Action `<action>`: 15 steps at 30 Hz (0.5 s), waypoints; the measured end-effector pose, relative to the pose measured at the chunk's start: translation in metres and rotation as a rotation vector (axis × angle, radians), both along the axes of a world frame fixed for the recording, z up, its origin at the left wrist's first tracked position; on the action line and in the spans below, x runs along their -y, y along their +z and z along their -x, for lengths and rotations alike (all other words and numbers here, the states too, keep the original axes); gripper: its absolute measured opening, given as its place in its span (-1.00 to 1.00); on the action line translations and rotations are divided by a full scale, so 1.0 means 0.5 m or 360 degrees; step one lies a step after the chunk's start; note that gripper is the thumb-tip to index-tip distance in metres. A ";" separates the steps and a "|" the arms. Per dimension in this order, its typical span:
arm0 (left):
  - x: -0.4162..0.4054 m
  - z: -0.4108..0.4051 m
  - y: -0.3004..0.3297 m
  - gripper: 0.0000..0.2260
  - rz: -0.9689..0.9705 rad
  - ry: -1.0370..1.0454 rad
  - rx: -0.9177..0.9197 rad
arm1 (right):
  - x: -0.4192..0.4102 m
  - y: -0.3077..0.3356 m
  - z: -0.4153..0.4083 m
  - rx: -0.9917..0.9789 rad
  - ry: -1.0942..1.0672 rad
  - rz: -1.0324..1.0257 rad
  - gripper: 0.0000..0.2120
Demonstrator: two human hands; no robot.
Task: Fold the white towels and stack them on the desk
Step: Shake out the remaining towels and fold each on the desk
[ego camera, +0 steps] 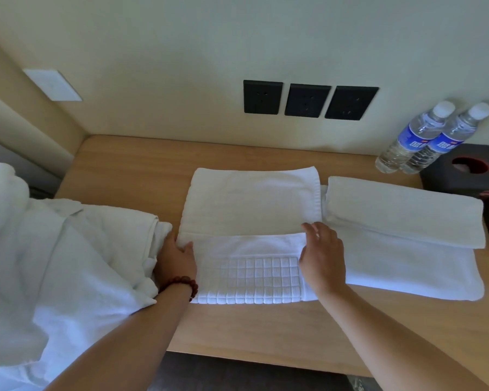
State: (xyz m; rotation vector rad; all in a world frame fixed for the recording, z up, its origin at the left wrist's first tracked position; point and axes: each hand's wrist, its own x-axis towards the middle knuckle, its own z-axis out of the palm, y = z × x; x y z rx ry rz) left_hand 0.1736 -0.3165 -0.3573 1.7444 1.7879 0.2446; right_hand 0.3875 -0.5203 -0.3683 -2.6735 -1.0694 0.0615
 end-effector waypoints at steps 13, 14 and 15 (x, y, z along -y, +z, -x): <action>0.092 -0.016 -0.092 -0.45 -0.0715 -0.1525 -0.0551 | -0.003 -0.079 0.114 -0.0135 0.0550 0.0430 -0.40; 0.094 -0.015 -0.104 -0.44 -0.0671 -0.1527 -0.0602 | -0.001 -0.081 0.106 -0.0121 0.0551 0.0434 -0.39; 0.095 -0.014 -0.114 -0.43 -0.0629 -0.1510 -0.0646 | 0.000 -0.080 0.098 -0.0115 0.0541 0.0434 -0.38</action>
